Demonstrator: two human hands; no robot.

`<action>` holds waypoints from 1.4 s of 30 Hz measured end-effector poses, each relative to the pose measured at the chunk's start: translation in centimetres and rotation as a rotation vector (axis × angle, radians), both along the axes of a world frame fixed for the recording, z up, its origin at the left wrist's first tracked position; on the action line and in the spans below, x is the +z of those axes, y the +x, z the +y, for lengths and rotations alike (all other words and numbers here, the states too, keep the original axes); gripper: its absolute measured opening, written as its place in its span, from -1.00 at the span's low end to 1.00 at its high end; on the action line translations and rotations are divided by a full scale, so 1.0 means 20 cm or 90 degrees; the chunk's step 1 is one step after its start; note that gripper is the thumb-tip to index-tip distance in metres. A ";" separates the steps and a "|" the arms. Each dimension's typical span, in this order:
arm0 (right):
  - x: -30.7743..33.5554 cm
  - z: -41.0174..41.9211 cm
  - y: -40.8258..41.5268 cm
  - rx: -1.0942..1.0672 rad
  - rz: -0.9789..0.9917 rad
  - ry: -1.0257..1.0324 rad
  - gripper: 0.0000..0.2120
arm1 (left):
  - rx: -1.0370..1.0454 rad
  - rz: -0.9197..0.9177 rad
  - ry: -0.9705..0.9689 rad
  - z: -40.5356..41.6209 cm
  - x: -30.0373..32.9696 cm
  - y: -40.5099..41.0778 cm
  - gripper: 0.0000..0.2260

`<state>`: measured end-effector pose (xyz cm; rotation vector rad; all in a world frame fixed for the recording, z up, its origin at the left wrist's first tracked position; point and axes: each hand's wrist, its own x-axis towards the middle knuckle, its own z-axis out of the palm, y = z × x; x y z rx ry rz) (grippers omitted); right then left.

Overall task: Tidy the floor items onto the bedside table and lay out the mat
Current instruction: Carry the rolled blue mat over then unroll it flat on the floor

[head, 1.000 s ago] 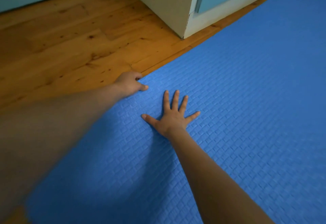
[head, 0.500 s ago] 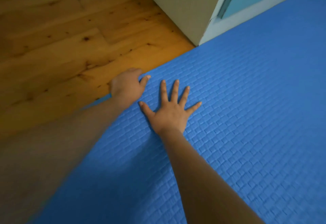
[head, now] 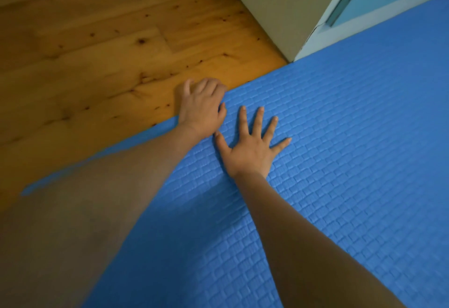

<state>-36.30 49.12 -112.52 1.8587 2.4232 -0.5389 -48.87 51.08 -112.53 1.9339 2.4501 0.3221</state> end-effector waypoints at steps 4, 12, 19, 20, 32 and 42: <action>0.00 0.00 0.01 0.000 -0.001 0.007 -0.35 | 0.000 -0.061 -0.150 -0.22 -0.02 0.08 -0.43; 0.00 0.00 0.00 0.016 -0.005 0.005 -0.41 | 0.007 -0.036 -0.220 -0.39 -0.02 0.18 -0.51; -0.02 -0.30 0.42 0.107 0.048 0.049 -0.34 | -0.005 -0.018 -0.182 -0.40 -0.03 0.17 -0.50; -0.02 -0.37 0.53 0.095 0.056 0.042 -0.34 | -0.006 -0.019 -0.166 -0.39 -0.04 0.17 -0.50; 0.01 -0.78 1.67 -0.190 -0.028 -0.010 -0.21 | -0.208 0.000 -0.240 -0.62 0.01 1.25 -0.32; 0.03 -1.05 2.52 -0.344 -0.080 -0.052 -0.07 | -0.545 0.056 -0.322 -0.96 0.03 2.38 -0.33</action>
